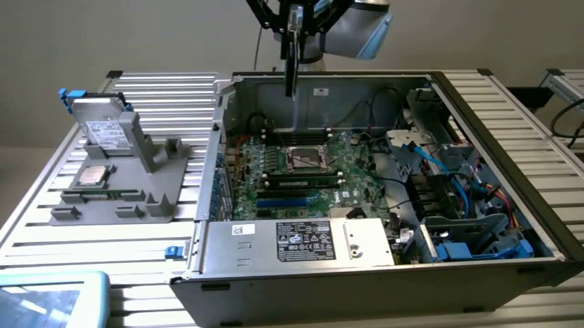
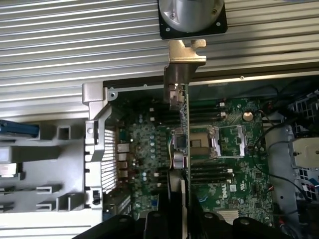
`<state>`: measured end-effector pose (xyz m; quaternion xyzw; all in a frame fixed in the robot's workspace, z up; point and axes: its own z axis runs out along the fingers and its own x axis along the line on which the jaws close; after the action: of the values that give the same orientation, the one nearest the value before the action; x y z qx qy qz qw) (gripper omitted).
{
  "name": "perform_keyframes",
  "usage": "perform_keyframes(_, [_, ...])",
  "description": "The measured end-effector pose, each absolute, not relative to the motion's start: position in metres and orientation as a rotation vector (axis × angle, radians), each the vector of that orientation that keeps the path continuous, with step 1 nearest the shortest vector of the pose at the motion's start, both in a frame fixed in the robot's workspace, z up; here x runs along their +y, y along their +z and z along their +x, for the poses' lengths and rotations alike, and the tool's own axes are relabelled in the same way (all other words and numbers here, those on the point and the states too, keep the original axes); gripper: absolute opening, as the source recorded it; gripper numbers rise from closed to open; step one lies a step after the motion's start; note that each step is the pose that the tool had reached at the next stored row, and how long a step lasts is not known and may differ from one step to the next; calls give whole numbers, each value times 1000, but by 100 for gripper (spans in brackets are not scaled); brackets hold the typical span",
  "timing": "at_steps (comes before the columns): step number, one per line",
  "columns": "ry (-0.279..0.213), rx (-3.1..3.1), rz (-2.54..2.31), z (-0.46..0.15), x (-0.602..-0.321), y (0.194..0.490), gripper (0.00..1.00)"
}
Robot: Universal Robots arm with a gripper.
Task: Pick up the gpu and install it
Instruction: 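Pick up the gpu and move the gpu toward the slot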
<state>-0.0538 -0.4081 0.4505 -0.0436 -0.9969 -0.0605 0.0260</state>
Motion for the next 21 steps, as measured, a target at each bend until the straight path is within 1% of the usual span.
perform_keyframes(11, [-187, -3081, -127, -45, -408, 450, 27])
perform_keyframes(21, [-194, -3083, 51, -43, -408, 450, 27])
